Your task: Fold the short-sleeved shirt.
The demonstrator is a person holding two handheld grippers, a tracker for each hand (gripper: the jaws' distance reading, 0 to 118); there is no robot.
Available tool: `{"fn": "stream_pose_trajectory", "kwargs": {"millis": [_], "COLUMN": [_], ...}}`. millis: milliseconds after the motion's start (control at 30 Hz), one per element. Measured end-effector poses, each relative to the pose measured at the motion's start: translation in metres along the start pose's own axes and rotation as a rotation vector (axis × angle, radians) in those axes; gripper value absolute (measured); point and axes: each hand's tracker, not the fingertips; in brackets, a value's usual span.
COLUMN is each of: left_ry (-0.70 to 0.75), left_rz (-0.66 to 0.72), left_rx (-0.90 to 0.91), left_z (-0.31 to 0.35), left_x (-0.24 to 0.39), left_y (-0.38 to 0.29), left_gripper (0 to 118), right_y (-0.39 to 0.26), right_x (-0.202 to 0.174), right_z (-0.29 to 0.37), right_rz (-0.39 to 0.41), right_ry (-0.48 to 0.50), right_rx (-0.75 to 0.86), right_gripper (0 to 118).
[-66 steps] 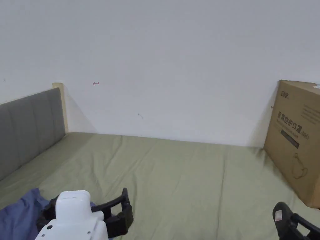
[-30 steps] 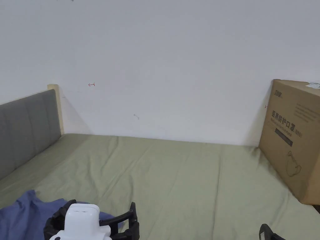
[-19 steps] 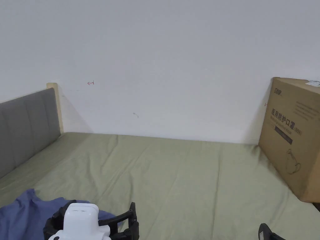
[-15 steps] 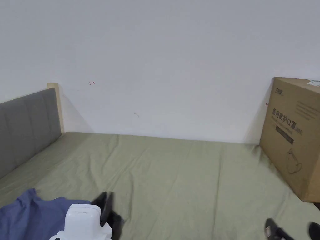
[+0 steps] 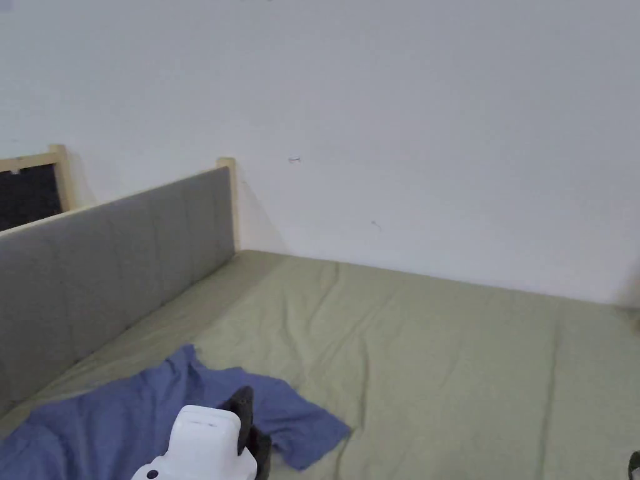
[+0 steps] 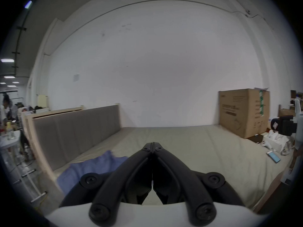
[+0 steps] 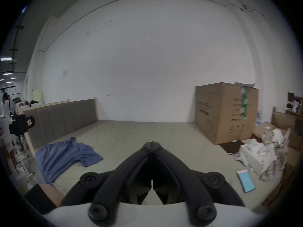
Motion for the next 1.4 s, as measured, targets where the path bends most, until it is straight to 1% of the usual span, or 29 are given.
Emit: {"fn": "stream_pose_trajectory", "kwargs": {"millis": [33, 67, 133, 167, 233, 367, 467, 567, 633, 700, 733, 767, 800, 833, 867, 900, 933, 1033, 1067, 1100, 1133, 1167, 1200, 1233, 1267, 1300, 1333, 1367, 1400], "left_ry": [0.054, 0.101, 0.184, 0.219, 0.278, 0.289, 0.259, 0.181, 0.146, 0.092, 0.051, 0.029, 0.031, 0.030, 0.042, 0.080, 0.089, 0.151, 0.161, 0.180, 0.177, 0.158, 0.150, 0.171, 0.167, 0.169, 0.177, 0.158, 0.131], "left_rz": [-0.004, 0.000, 0.045, 0.062, 0.097, 0.092, 0.048, 0.073, 0.063, 0.049, 0.069, 0.100, 0.107, 0.103, 0.111, 0.114, 0.138, 0.139, 0.138, 0.142, 0.135, 0.125, 0.090, 0.065, 0.053, 0.028, -0.011, -0.007, -0.021], "left_rx": [-0.009, -0.021, -0.045, -0.052, -0.067, -0.097, -0.134, -0.222, -0.280, -0.351, -0.402, -0.456, -0.522, -0.590, -0.661, -0.634, -0.686, -0.783, -0.810, -0.816, -0.837, -0.854, -0.894, -0.839, -0.796, -0.811, -0.790, -0.792, -0.749], "left_z": [0.009, 0.017, 0.035, 0.042, 0.056, 0.065, 0.047, -0.007, -0.068, -0.137, -0.175, -0.208, -0.242, -0.277, -0.304, -0.327, -0.353, -0.402, -0.411, -0.418, -0.423, -0.424, -0.435, -0.431, -0.428, -0.426, -0.397, -0.385, -0.369], "left_x": [-0.018, -0.033, -0.067, -0.079, -0.098, -0.111, -0.109, -0.107, -0.112, -0.119, -0.127, -0.133, -0.136, -0.144, -0.151, -0.160, -0.164, -0.175, -0.178, -0.178, -0.176, -0.172, -0.180, -0.176, -0.171, -0.165, -0.140, -0.129, -0.114], "left_y": [-0.002, -0.004, -0.007, -0.009, -0.012, -0.018, -0.032, -0.044, -0.054, -0.069, -0.080, -0.091, -0.103, -0.119, -0.133, -0.148, -0.171, -0.212, -0.196, -0.200, -0.204, -0.206, -0.217, -0.215, -0.211, -0.209, -0.178, -0.165, -0.148], "left_gripper": [0, 0, 0, 0, 0, 0, 0, 0, 0, 0, 0, 5, 28, 67, 117, 116, 111, 111, 111, 111, 104, 64, 31, 14, 2, 2, 2, 2, 2], "right_y": [0.000, 0.001, 0.002, 0.003, 0.006, 0.008, 0.005, -0.004, -0.014, -0.023, -0.028, -0.033, -0.039, -0.045, -0.049, -0.054, -0.059, -0.069, -0.072, -0.074, -0.075, -0.076, -0.076, -0.076, -0.076, -0.076, -0.074, -0.071, -0.068], "right_x": [-0.017, -0.035, -0.071, -0.084, -0.106, -0.122, -0.119, -0.113, -0.109, -0.104, -0.102, -0.101, -0.099, -0.097, -0.096, -0.096, -0.095, -0.095, -0.095, -0.095, -0.095, -0.096, -0.095, -0.095, -0.095, -0.094, -0.091, -0.089, -0.086], "right_z": [-0.006, -0.010, -0.016, -0.017, -0.019, -0.022, -0.031, -0.042, -0.054, -0.072, -0.081, -0.090, -0.100, -0.109, -0.116, -0.123, -0.129, -0.145, -0.149, -0.152, -0.155, -0.157, -0.158, -0.159, -0.159, -0.158, -0.157, -0.154, -0.148], "right_rz": [-0.002, 0.015, 0.034, 0.044, 0.034, 0.032, 0.035, 0.054, 0.095, 0.106, 0.106, 0.102, 0.096, 0.101, 0.110, 0.123, 0.131, 0.129, 0.121, 0.114, 0.115, 0.119, 0.124, 0.126, 0.126, 0.122, 0.107, 0.092, 0.082], "right_ry": [0.057, 0.106, 0.215, 0.251, 0.324, 0.362, 0.372, 0.370, 0.364, 0.365, 0.357, 0.355, 0.360, 0.365, 0.366, 0.369, 0.370, 0.374, 0.376, 0.382, 0.387, 0.391, 0.398, 0.404, 0.405, 0.408, 0.413, 0.409, 0.406], "right_rx": [-0.002, -0.001, -0.002, 0.000, -0.008, -0.024, -0.049, -0.086, -0.113, -0.150, -0.172, -0.199, -0.232, -0.253, -0.269, -0.284, -0.298, -0.340, -0.353, -0.365, -0.370, -0.373, -0.374, -0.377, -0.377, -0.378, -0.380, -0.377, -0.368], "right_gripper": [0, 0, 0, 0, 0, 0, 0, 0, 0, 0, 0, 0, 0, 0, 0, 0, 0, 0, 0, 0, 0, 0, 0, 0, 0, 0, 0, 0, 0]}}
